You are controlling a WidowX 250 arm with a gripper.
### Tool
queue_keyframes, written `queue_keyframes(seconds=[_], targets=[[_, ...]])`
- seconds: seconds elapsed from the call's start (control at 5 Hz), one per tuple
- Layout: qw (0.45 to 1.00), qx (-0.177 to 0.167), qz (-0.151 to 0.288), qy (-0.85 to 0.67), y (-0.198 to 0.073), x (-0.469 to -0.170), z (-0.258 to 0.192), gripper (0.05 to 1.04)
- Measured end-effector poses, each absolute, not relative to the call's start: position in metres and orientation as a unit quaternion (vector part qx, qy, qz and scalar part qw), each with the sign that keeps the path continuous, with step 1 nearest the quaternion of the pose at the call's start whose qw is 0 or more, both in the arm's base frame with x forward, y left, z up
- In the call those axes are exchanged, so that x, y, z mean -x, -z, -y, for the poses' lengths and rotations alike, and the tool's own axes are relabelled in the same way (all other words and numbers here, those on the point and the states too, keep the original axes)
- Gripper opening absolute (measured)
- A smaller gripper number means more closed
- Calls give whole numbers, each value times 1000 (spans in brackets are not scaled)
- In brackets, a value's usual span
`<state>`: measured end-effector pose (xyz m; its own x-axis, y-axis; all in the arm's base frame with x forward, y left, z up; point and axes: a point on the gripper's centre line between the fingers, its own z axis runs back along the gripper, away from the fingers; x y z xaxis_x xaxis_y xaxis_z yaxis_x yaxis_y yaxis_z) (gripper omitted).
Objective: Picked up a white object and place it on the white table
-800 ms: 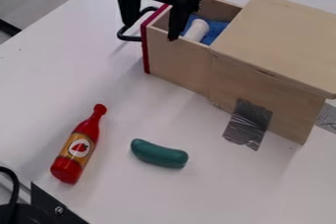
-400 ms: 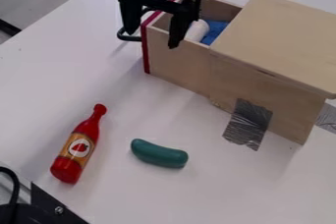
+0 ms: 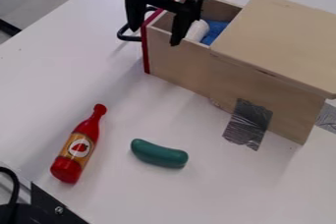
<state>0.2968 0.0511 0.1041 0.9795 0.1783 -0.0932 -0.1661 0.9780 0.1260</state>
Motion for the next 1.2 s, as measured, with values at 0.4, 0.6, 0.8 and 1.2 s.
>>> queue_keyframes(seconds=[0.4, 0.6, 0.8, 1.2], targets=[[994, -67, -51, -73, -98, -316, -60, 1000], [994, -67, -49, -70, -97, -330, -62, 1000], [995, -65, -44, -64, -100, -344, -58, 1000], [996, -59, -31, -64, -107, -356, -52, 1000]])
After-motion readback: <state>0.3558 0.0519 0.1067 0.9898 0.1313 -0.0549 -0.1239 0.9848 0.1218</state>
